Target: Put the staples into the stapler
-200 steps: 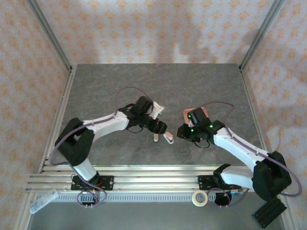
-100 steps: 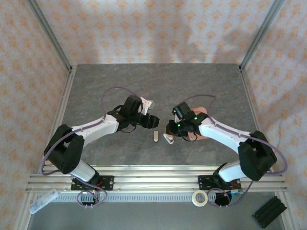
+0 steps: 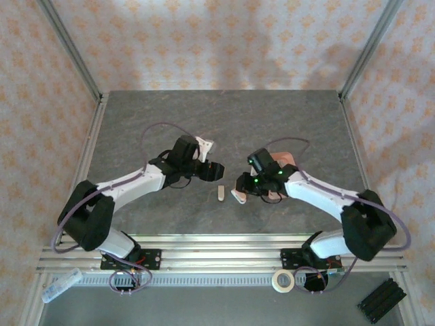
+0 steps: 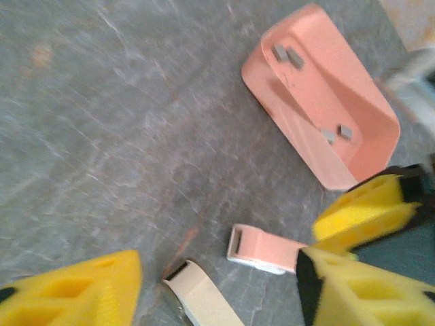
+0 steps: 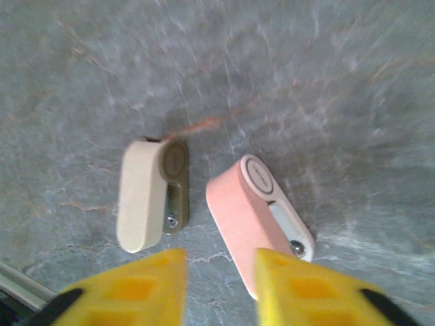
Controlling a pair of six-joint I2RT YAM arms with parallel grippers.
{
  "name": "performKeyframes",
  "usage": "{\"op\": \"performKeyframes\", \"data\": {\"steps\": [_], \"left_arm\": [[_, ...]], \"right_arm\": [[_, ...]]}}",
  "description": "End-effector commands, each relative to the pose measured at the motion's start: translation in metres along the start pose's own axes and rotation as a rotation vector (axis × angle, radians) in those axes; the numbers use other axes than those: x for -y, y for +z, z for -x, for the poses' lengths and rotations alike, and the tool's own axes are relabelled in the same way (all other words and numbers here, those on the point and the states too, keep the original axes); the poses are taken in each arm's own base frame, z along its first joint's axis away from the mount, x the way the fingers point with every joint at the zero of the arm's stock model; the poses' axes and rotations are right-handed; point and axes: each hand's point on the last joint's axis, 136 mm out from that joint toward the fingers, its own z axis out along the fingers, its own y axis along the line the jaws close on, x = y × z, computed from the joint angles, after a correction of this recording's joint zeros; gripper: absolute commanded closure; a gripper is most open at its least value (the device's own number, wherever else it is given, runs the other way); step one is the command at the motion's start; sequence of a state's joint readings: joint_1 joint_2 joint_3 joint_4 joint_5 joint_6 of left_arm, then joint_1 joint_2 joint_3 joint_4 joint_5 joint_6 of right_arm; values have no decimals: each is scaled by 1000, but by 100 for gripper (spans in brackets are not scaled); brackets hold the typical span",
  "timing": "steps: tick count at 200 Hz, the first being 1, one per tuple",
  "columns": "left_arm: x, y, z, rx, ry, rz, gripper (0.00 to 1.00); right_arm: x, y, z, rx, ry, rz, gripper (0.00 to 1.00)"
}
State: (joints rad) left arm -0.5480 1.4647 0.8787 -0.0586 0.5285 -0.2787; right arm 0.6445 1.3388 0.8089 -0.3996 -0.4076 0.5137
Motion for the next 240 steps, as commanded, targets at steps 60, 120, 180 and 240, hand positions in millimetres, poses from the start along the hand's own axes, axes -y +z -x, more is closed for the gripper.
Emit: {"op": "performKeyframes", "data": {"steps": [60, 120, 180, 240], "left_arm": [[-110, -166, 75, 614, 34, 743, 0], [-180, -204, 27, 642, 129, 1210, 0], [-252, -157, 6, 770, 85, 1064, 0], [-278, -154, 4, 652, -39, 1042, 0]], "right_arm": [[90, -132, 104, 646, -66, -327, 0], [163, -144, 140, 947, -109, -481, 0], [220, -89, 167, 945, -107, -503, 0], [229, -73, 172, 913, -101, -505, 0]]}}
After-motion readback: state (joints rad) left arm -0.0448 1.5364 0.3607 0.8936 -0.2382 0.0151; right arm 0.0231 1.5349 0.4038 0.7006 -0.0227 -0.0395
